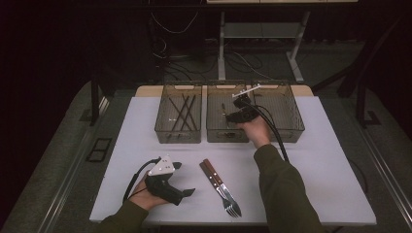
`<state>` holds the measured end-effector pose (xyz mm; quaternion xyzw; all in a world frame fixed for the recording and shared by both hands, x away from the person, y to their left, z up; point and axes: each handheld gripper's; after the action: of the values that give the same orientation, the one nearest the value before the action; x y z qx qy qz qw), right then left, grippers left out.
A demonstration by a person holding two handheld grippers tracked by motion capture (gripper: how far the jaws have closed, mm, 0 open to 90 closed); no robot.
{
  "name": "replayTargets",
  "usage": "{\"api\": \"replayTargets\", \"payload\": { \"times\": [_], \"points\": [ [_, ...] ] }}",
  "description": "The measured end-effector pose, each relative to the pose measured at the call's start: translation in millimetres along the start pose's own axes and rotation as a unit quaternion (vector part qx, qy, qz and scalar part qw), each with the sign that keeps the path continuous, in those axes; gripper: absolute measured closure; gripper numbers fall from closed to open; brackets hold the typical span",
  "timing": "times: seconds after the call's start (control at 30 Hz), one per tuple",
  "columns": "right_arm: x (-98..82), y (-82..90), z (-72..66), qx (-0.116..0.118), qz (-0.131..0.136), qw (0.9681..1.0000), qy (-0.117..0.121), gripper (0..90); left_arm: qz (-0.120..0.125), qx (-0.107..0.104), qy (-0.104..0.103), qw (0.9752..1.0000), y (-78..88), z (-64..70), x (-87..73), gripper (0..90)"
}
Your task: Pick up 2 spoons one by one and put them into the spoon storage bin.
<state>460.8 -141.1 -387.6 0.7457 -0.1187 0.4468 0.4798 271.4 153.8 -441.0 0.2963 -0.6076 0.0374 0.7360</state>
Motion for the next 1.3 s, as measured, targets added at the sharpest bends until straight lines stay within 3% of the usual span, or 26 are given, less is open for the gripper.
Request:
{"api": "replayTargets", "payload": {
  "times": [0.07,0.23,0.5,0.67,1.1,1.3],
  "points": [
    [0.2,1.9,1.0,0.011,0.005,0.9999,-0.013,62.5,0.000,-0.001,-0.001,1.0000,-0.2,-0.1,-0.1,0.0],
    [0.7,13.7,2.4,0.017,0.035,0.9992,-0.008,53.3,0.001,0.000,0.001,1.0000,-0.7,0.3,-0.3,0.0],
    [-2.4,45.6,4.7,0.052,0.069,0.9962,-0.013,44.7,-0.002,0.002,0.001,1.0000,-0.9,0.3,-0.7,0.0],
    [-10.7,67.0,3.1,0.059,0.084,0.9947,-0.002,40.6,-0.002,0.004,0.006,1.0000,-1.4,1.2,-1.2,0.0],
    [-52.9,102.7,-1.8,0.081,0.097,0.9919,0.008,41.8,-0.006,0.007,0.006,0.9999,-1.5,1.0,-1.6,0.0],
    [-73.0,111.6,-8.4,0.088,0.083,0.9924,0.021,51.3,-0.007,0.009,0.008,0.9999,-1.2,0.3,-1.8,0.0]
  ]
}}
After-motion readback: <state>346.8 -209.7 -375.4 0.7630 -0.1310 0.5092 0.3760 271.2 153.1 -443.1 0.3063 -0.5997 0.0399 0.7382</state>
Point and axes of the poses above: each handheld gripper's, and its own axes: y roughly backward along the jaws, x roughly out of its top, z roughly to its right, and after that the axes turned 11 degrees about z, right-handed
